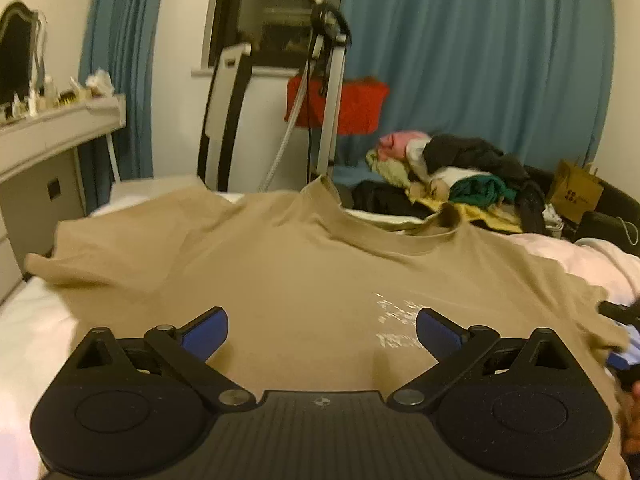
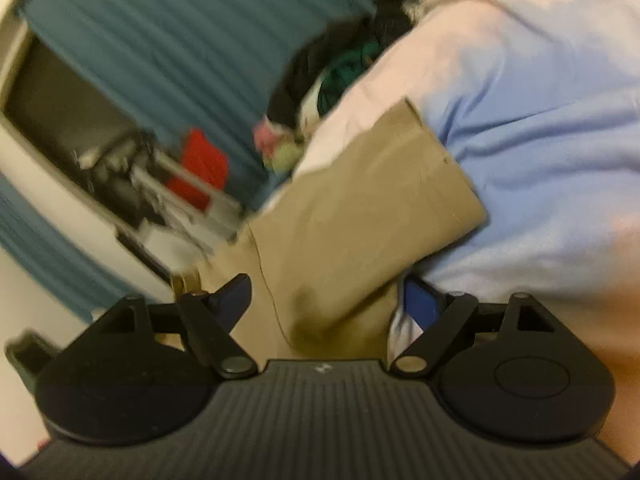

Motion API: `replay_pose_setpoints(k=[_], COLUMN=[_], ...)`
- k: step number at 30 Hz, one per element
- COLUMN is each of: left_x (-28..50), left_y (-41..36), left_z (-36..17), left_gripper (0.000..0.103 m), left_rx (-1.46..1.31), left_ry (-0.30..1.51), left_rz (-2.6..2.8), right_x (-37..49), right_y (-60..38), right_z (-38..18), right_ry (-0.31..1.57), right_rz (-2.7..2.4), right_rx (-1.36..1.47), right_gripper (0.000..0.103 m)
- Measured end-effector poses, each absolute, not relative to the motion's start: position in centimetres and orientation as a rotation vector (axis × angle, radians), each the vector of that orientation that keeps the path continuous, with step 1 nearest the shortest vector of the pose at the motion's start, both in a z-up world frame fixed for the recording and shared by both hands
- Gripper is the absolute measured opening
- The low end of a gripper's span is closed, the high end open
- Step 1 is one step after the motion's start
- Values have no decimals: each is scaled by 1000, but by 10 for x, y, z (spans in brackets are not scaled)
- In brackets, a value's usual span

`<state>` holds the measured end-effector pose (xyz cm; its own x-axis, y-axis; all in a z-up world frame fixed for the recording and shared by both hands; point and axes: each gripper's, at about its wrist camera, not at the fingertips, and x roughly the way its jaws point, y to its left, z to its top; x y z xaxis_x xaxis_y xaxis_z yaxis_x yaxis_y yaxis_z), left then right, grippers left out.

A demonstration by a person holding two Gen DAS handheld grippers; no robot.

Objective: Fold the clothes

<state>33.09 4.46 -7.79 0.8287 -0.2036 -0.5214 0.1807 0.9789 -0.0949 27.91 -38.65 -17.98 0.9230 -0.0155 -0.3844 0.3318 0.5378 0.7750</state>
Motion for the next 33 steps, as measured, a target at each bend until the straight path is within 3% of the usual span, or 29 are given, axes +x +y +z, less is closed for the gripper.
replay_pose_setpoints(k=[4, 8, 15, 18, 20, 24, 30, 32, 33], left_x=[343, 306, 235, 209, 183, 152, 163, 170, 174], left_y=[49, 58, 90, 99, 100, 106, 94, 89, 86], left_z=[-69, -62, -94, -88, -76, -67, -81, -89, -93], left_gripper=[101, 102, 100, 98, 102, 103, 103, 103, 103], left_rx=[-45, -82, -196, -148, -100, -145, -138, -124, -120], left_ry=[582, 546, 561, 659, 652, 632, 655, 666, 672], left_rz=[-215, -205, -134, -119, -116, -127, -142, -157, -168], right_x=[287, 294, 303, 311, 310, 302, 320, 330, 336], right_y=[-386, -390, -397, -403, -411, -414, -410, -409, -410], right_z=[-181, -182, -177, -174, -177, -179, -172, -169, -169], right_ry=[264, 245, 161, 161, 156, 150, 158, 159, 161], right_rz=[-220, -229, -246, -251, -242, -235, -259, -313, -334], right_rx=[968, 907, 853, 830, 892, 921, 866, 790, 771], right_gripper=[85, 85, 85, 85, 84, 82, 84, 81, 74])
